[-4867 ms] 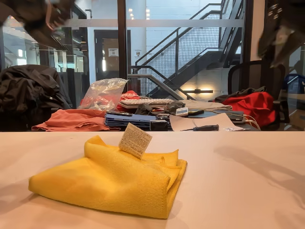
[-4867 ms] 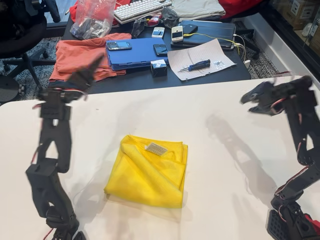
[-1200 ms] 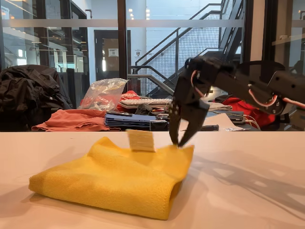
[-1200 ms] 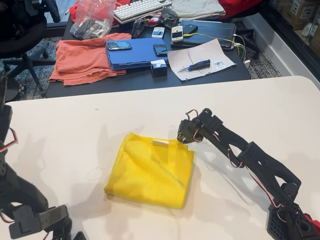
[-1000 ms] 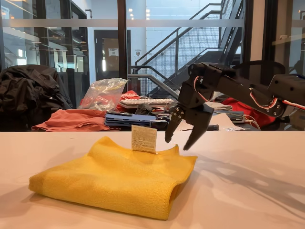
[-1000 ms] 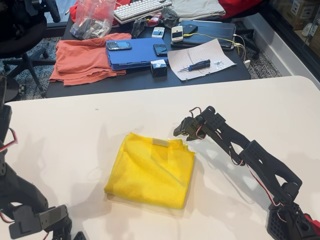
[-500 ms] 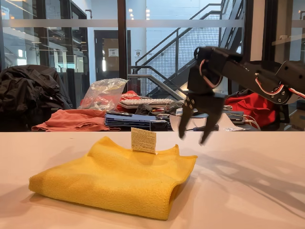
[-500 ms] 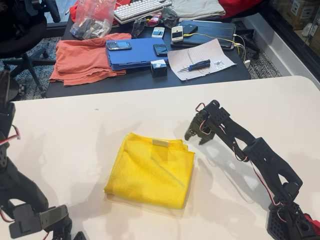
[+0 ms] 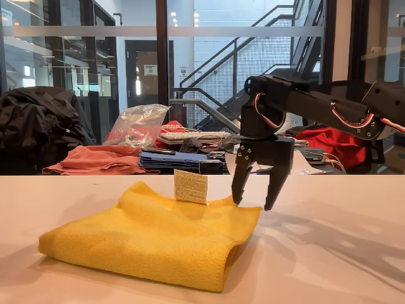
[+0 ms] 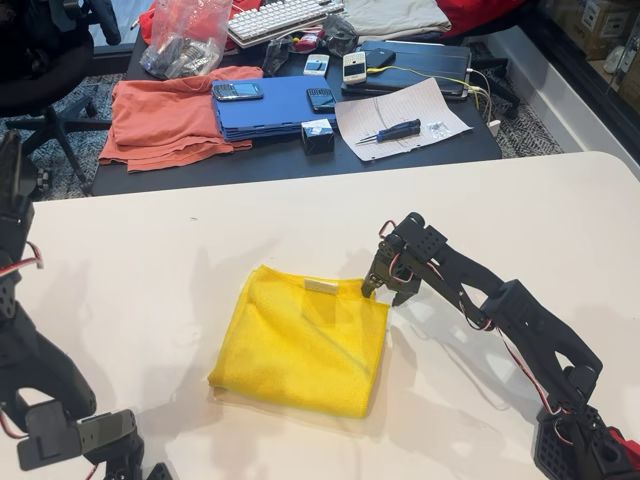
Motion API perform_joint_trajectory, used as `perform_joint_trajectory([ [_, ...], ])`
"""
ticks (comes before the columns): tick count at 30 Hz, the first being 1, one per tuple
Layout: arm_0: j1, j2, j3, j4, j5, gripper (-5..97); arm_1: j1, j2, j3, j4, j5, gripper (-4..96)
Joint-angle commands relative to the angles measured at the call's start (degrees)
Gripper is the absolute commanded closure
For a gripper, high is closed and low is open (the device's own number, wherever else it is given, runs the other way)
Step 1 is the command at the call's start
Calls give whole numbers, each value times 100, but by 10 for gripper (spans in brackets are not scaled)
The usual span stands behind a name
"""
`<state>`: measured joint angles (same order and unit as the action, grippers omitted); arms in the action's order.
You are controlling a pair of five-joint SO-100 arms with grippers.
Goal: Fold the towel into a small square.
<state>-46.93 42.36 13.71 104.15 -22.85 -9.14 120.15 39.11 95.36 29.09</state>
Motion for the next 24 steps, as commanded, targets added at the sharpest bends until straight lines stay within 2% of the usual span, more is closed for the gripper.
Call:
perform_joint_trajectory([
  [1, -62, 272, -35, 9, -9, 700, -9, 9, -9, -44, -9, -43],
  [6, -62, 272, -97, -70, -18, 728, -9, 26, -9, -44, -9, -43],
  [14, -290, 88, -114, -88, 18, 931, -9, 35, -9, -44, -9, -43],
  [24, -360, 26, -114, -431, 18, 919, -9, 0, -9, -44, -9, -43],
])
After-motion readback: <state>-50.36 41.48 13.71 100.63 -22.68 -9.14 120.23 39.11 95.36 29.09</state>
